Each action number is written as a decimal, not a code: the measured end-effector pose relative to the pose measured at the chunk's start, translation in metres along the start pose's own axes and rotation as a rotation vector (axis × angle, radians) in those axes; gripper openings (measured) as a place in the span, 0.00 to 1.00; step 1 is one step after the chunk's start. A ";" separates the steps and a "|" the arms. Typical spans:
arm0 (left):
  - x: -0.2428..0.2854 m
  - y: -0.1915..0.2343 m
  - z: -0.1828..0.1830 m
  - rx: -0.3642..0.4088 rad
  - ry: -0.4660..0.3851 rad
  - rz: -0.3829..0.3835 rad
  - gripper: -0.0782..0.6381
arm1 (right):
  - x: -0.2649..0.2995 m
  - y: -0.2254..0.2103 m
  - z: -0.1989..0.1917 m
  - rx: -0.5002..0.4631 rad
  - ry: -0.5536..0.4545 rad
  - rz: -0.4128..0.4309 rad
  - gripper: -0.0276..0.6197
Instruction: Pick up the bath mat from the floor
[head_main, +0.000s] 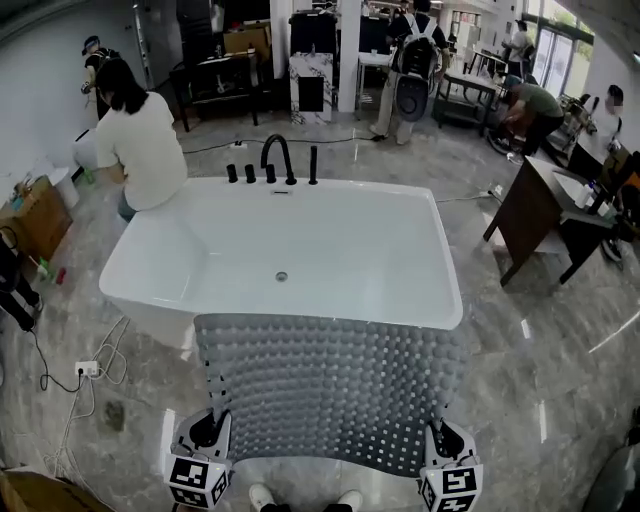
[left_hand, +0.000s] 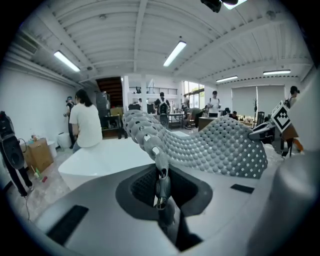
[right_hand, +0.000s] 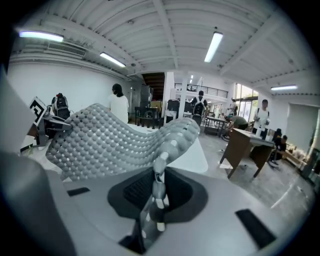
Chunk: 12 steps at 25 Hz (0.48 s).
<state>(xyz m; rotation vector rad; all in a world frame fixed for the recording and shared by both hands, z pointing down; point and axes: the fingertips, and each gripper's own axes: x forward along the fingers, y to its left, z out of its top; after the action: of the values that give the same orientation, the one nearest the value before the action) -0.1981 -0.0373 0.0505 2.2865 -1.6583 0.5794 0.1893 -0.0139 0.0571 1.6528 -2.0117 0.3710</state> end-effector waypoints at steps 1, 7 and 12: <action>-0.009 0.002 0.017 -0.003 -0.024 0.007 0.17 | -0.010 -0.001 0.016 -0.005 -0.021 -0.007 0.15; -0.058 0.014 0.116 -0.016 -0.180 0.039 0.17 | -0.064 -0.009 0.116 -0.028 -0.164 -0.053 0.15; -0.099 0.026 0.175 0.014 -0.300 0.073 0.17 | -0.103 -0.005 0.173 -0.041 -0.273 -0.075 0.15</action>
<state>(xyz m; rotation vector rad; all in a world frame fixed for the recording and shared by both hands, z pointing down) -0.2209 -0.0370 -0.1508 2.4269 -1.8810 0.2719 0.1721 -0.0178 -0.1437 1.8296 -2.1253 0.0796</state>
